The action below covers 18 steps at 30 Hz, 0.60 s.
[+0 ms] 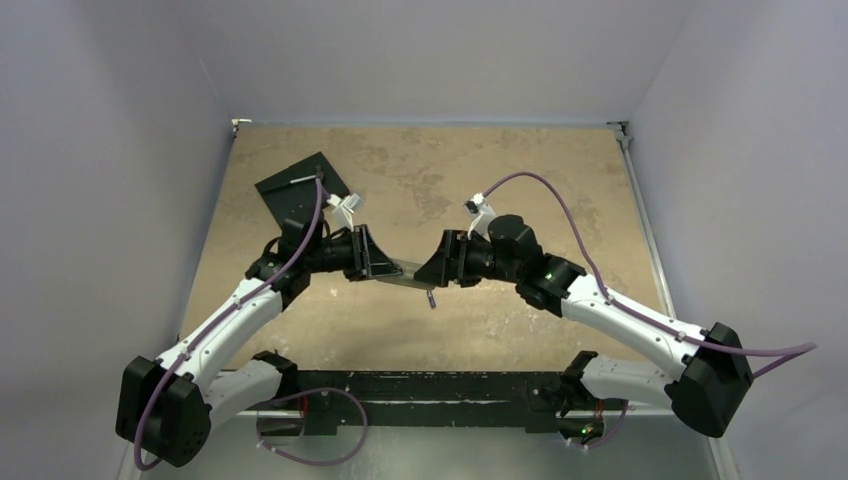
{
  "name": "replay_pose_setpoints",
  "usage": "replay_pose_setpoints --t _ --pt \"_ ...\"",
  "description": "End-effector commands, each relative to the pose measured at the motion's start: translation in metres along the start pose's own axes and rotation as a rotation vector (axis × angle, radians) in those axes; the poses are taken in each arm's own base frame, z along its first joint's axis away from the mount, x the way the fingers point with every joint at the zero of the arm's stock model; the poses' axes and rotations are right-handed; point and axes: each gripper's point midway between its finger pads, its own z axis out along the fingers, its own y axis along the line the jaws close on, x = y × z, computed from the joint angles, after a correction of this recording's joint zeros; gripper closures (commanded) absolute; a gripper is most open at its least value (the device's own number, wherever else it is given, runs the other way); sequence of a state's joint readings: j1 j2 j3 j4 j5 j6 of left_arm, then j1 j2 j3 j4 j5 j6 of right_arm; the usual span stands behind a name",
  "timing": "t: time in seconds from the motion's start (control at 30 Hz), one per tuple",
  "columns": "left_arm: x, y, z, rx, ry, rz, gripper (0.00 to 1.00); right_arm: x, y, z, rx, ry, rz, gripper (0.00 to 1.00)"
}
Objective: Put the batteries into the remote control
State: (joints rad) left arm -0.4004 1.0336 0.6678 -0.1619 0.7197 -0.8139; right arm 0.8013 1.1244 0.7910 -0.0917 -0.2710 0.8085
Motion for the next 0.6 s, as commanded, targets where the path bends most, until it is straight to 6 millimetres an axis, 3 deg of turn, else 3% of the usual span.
replay_pose_setpoints --t 0.0,0.57 --pt "-0.013 -0.014 -0.003 0.021 -0.036 0.061 1.0 -0.014 0.013 -0.006 -0.017 -0.052 -0.034 0.26" --pt "-0.006 0.012 0.005 -0.051 -0.015 0.041 1.0 0.0 -0.006 0.009 0.01 -0.015 -0.02 0.26"
